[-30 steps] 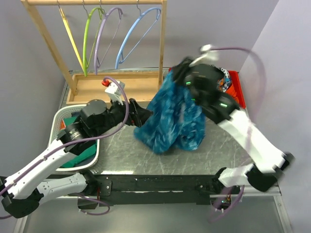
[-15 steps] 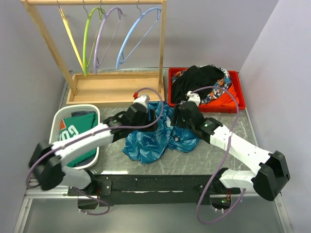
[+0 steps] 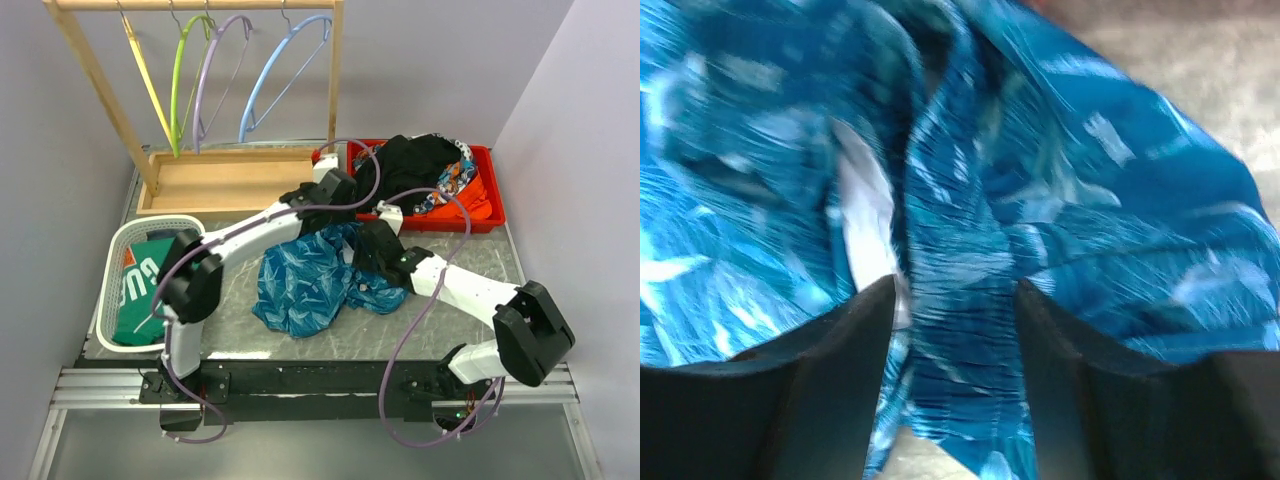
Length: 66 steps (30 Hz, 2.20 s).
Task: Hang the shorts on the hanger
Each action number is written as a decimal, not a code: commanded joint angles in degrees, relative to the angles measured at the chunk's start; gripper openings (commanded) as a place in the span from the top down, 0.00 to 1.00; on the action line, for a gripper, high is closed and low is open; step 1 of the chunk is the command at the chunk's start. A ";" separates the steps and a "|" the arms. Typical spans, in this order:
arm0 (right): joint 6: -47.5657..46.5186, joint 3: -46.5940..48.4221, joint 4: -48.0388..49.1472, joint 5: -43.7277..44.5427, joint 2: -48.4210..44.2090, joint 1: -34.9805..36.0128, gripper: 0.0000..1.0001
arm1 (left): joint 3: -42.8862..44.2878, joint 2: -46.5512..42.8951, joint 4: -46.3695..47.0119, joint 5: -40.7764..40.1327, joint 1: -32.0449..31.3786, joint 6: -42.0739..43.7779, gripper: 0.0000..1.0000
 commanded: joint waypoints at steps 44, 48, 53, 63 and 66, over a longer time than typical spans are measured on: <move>0.41 -9.92 6.89 -5.00 -12.62 -3.67 0.52 | -12.40 -9.05 -2.73 11.16 4.97 -1.57 0.99; -1.79 -7.73 5.22 -5.35 -12.27 -2.45 0.44 | -17.86 -13.27 -2.56 8.00 4.97 -1.57 0.99; -1.88 -6.23 4.07 -3.16 -8.76 -0.07 0.37 | -21.73 -17.58 -3.00 5.62 4.97 -0.95 0.99; 0.57 -6.83 2.05 -0.52 -4.89 1.07 0.41 | -23.58 -23.20 -4.49 1.93 4.97 0.19 0.99; 2.24 -9.37 1.96 0.27 -7.08 1.16 0.42 | -23.14 -23.82 -4.49 1.66 4.88 0.54 0.99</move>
